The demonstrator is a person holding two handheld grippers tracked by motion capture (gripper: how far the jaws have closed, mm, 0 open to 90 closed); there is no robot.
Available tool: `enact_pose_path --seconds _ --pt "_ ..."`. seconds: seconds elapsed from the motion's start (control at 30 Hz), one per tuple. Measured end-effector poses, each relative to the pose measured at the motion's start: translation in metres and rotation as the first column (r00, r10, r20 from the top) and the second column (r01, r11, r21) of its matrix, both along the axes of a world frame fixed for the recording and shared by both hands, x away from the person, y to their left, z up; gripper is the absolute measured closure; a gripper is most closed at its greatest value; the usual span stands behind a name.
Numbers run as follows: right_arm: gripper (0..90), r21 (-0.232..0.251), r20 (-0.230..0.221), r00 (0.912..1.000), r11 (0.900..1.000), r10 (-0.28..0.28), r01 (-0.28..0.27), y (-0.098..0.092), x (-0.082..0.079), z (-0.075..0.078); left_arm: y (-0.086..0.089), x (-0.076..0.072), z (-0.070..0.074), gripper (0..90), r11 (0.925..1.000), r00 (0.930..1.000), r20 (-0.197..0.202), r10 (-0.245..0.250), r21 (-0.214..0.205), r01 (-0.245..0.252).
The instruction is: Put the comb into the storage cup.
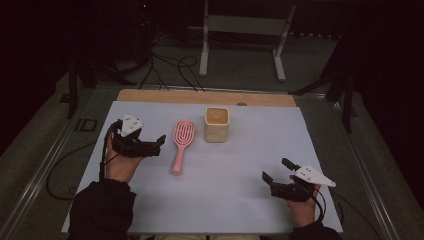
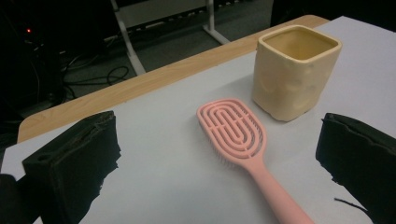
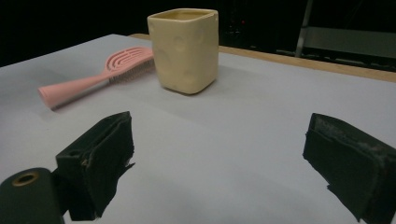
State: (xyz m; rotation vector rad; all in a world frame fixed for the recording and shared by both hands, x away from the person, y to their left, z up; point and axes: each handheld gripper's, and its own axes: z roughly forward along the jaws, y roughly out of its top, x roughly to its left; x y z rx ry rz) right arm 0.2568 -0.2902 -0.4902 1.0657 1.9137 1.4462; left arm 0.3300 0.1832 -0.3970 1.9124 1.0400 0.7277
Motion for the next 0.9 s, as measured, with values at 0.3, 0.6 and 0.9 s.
enact_pose_path --seconds 0.3,0.6,0.9 --pt "8.4 0.002 0.0 1.0 1.0 -0.001 0.001 0.0 0.0 0.0 -0.012 0.012 0.0 0.1 0.9993 0.9995 -0.029 -0.008 0.036 0.009" --pt "8.4 0.007 -0.005 1.0 1.0 0.001 -0.001 -0.001 0.001 -0.001 -0.017 0.022 -0.001 0.1 0.9983 0.9974 -0.072 0.002 0.058 0.002" --pt "8.3 0.009 -0.003 1.0 1.0 0.0 0.0 -0.001 0.001 -0.001 -0.023 0.03 -0.001 0.0 0.9957 0.9961 -0.087 0.007 0.093 0.001"
